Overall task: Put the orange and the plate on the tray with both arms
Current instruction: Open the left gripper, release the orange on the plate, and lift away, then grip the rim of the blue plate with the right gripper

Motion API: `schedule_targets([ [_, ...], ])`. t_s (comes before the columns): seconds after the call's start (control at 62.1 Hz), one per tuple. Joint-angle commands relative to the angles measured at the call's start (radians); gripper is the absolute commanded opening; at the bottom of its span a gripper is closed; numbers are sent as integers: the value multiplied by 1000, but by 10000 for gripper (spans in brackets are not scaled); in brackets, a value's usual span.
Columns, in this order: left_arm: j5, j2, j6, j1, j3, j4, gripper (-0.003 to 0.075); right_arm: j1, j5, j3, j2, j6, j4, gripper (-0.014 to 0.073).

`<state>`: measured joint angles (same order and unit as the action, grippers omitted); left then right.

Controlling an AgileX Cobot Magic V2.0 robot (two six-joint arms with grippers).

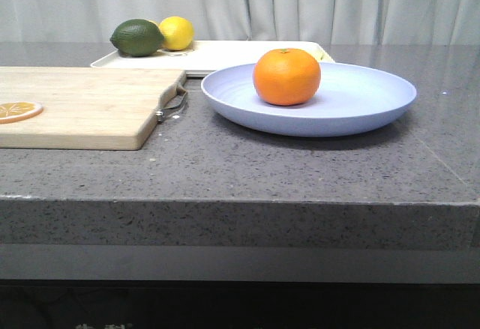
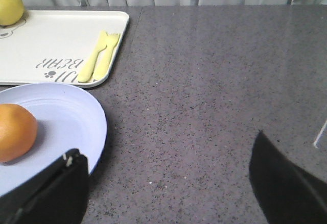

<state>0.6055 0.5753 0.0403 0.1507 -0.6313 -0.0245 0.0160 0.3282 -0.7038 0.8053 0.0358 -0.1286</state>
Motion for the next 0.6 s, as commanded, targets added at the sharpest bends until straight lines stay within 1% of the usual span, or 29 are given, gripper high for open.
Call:
schedule_targets([
  [0.0,-130,-156,10,-1,68,-10,-18,0,-40,-61,47,10,7,643],
  [0.097,-165,-322,10,-1,142,-10,-18,0,7,-99,111,10,7,643],
  [0.209,-179,-452,10,-1,199,-10,-18,0,57,-142,187,10,6,643],
  [0.355,-205,-486,10,-1,228,-10,-18,-10,94,-199,296,10,-25,643],
  [0.58,-224,-486,10,-1,228,-10,-18,-129,102,-312,512,10,-66,641],
])
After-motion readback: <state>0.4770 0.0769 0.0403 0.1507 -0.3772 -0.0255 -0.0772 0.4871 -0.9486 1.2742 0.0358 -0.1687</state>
